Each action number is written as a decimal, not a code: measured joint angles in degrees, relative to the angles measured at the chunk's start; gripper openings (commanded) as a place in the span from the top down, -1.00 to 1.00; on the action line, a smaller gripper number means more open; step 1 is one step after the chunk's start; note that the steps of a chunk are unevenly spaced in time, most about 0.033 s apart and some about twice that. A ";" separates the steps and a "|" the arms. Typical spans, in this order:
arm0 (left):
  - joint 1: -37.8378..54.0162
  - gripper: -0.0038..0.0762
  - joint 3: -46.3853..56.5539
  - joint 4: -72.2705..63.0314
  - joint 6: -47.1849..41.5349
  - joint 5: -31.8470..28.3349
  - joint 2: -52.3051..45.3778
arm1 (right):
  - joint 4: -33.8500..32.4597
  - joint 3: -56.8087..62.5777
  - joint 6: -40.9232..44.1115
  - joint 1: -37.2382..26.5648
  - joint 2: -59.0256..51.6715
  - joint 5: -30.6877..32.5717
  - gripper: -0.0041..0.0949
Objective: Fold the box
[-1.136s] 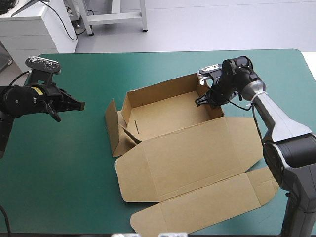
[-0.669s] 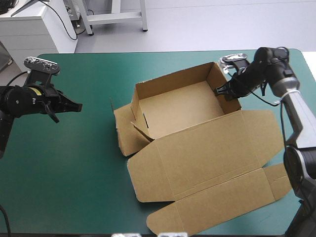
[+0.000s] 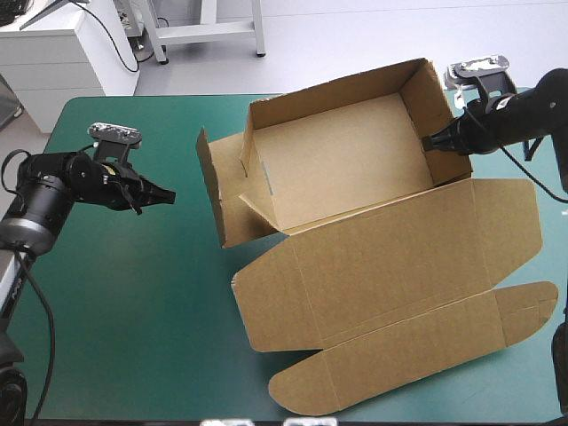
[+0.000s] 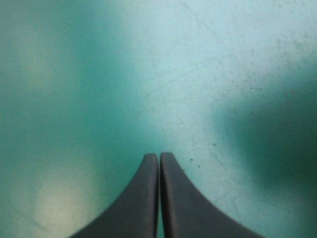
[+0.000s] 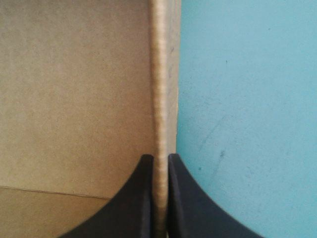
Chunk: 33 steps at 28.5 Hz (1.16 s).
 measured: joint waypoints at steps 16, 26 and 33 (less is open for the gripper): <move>0.14 0.92 1.32 -37.52 25.58 1.97 4.01 | 0.76 0.00 0.07 -0.02 -0.11 0.00 0.96; 0.42 0.92 1.32 -55.02 36.69 10.69 4.01 | 2.92 0.00 3.36 -0.30 -0.11 -2.73 0.96; 0.42 0.92 1.32 -65.01 41.09 15.03 4.01 | 2.61 0.00 3.75 -0.30 -0.11 -3.26 0.96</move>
